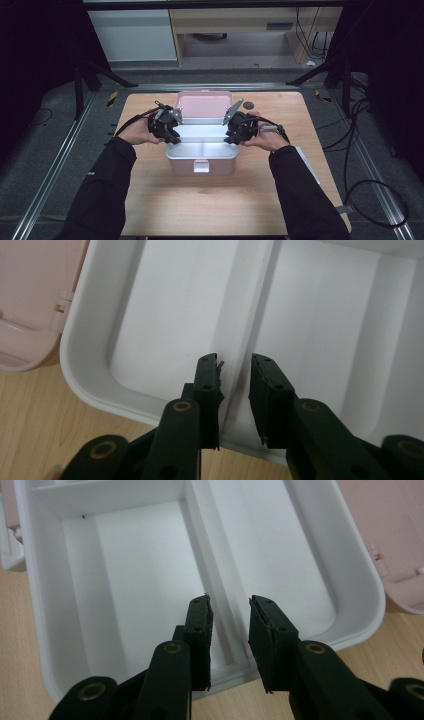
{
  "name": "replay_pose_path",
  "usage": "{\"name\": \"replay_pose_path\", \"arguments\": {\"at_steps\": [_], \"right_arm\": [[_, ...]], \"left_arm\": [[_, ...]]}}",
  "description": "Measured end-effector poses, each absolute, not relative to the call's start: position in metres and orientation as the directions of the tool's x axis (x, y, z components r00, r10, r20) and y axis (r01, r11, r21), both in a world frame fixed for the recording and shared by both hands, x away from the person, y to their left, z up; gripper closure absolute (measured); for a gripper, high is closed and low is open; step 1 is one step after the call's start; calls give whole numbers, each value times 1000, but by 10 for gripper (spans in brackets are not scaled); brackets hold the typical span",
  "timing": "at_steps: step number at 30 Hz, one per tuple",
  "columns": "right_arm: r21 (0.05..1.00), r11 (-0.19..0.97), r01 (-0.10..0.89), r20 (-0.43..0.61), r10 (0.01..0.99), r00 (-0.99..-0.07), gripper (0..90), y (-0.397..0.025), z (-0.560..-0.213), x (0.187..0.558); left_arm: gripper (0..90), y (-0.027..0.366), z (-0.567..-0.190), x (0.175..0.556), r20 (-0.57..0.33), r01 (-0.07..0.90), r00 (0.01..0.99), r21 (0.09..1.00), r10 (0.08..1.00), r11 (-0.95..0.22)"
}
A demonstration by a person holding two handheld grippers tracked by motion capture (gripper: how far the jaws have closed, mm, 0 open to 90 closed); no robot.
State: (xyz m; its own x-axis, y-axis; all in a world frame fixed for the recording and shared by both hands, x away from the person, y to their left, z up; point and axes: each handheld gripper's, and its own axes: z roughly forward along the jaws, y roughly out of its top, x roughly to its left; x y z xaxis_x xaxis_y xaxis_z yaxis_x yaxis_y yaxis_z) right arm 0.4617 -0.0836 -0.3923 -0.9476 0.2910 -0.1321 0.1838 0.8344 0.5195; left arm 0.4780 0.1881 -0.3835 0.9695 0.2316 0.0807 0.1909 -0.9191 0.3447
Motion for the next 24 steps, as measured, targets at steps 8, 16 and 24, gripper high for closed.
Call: {"name": "replay_pose_path", "arguments": {"at_steps": [8, 16, 24], "right_arm": [[475, 860, 185, -117, 271, -955, 747, -76, -395, 472], [492, 850, 189, -101, 271, -957, 797, -84, -396, 480], [446, 873, 197, -87, 261, -961, 815, -83, -394, 481]], "left_arm": [[815, 191, -384, 483, 48, 183, 976, 357, 213, -916], [832, 186, -384, 490, 30, 179, 979, 357, 203, -917], [827, 177, -383, 497, 37, 161, 983, 313, 181, -936]]}}
